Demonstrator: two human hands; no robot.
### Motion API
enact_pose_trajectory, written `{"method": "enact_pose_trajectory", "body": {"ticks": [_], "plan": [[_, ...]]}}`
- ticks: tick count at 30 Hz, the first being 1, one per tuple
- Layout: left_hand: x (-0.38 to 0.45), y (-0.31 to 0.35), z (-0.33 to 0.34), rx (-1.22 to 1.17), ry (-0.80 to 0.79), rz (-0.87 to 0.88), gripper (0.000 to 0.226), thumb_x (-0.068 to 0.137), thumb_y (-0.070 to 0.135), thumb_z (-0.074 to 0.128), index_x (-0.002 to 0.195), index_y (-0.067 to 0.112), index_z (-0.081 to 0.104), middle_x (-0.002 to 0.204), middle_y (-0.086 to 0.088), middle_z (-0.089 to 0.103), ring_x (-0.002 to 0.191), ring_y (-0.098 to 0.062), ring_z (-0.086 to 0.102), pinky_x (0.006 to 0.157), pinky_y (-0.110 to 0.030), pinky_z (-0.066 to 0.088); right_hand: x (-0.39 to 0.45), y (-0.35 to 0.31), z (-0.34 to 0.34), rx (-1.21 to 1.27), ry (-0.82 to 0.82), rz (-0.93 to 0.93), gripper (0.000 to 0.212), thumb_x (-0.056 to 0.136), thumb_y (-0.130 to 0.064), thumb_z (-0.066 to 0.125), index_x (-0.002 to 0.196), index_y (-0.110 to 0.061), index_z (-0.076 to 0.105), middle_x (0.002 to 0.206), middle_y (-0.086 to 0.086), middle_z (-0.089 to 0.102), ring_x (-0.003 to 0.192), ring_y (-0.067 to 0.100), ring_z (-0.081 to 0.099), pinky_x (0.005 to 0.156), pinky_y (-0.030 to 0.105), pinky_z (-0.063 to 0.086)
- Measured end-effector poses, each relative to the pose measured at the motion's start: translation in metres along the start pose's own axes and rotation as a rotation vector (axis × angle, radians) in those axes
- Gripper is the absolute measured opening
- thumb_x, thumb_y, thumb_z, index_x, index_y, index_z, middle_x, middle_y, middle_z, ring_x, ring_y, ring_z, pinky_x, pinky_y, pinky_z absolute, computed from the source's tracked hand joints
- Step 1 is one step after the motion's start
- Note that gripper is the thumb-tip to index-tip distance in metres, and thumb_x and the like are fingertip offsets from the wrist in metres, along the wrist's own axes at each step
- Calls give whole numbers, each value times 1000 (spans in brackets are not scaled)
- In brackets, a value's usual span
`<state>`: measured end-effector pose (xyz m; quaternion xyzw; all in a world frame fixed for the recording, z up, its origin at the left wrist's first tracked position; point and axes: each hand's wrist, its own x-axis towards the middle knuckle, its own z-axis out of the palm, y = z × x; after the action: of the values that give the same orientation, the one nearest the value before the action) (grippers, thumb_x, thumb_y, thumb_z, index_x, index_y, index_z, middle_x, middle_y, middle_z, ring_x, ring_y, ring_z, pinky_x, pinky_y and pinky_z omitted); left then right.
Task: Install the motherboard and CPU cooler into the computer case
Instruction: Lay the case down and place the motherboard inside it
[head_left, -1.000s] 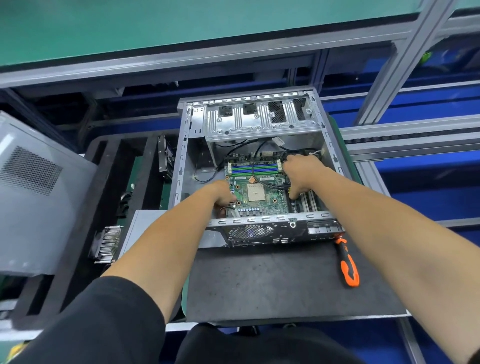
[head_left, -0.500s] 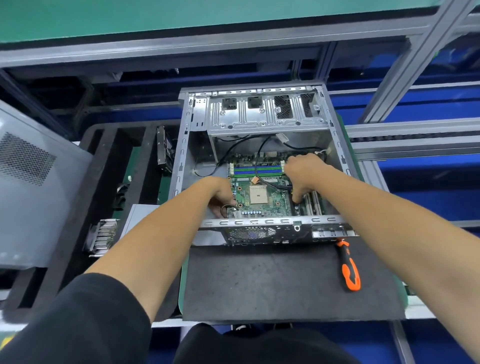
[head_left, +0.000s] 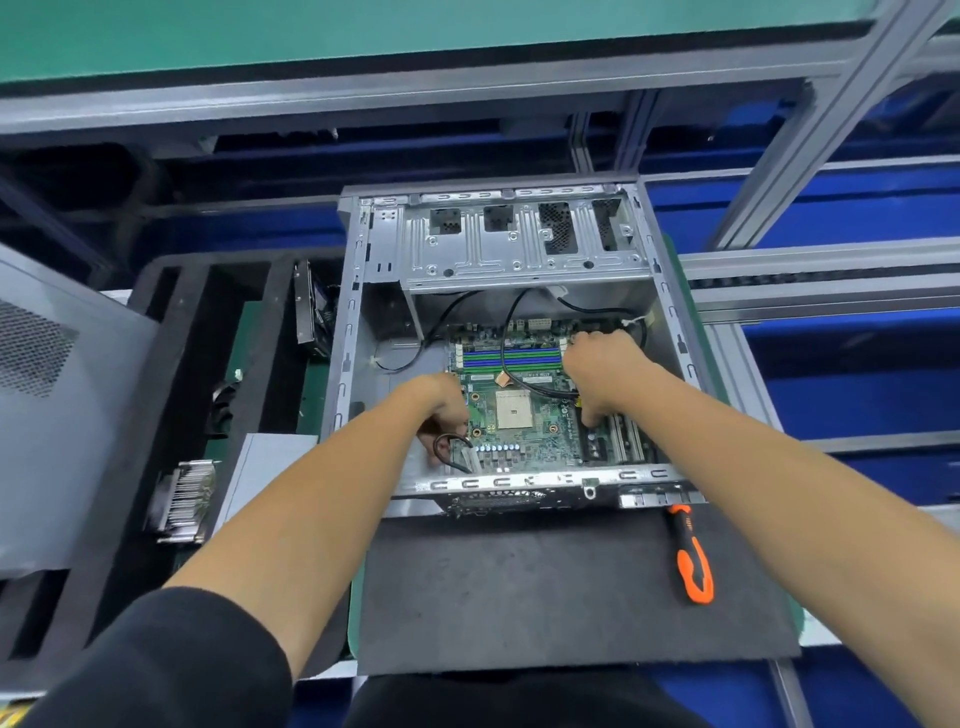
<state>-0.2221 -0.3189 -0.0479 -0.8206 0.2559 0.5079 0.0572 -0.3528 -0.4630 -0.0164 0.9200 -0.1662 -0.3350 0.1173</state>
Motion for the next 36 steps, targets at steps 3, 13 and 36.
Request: {"method": "enact_pose_trajectory", "body": {"ticks": [3, 13, 36], "plan": [[3, -2, -1, -5, 11, 24, 28, 92, 15, 60, 104, -8, 51, 92, -24, 69, 77, -32, 71, 77, -43, 58, 2, -2, -2, -11, -54, 16, 56, 65, -42, 82, 111, -15, 62, 98, 3, 50, 85, 20, 57, 64, 34, 43], [7, 2, -3, 12, -102, -1, 30, 97, 14, 51, 113, -12, 45, 99, -25, 69, 62, -24, 65, 61, -29, 53, 13, 7, -1, 53, -117, 28, 76, 62, -43, 86, 125, -13, 55, 116, 6, 50, 88, 21, 56, 65, 34, 45], [-31, 47, -1, 152, 60, 573, 25, 82, 31, 72, 75, 12, 59, 67, 1, 61, 56, -9, 54, 57, -23, 45, 15, 15, 1, 445, 396, 78, 46, 96, -55, 42, 89, -11, 55, 85, 7, 51, 74, 28, 52, 61, 34, 40]]}}
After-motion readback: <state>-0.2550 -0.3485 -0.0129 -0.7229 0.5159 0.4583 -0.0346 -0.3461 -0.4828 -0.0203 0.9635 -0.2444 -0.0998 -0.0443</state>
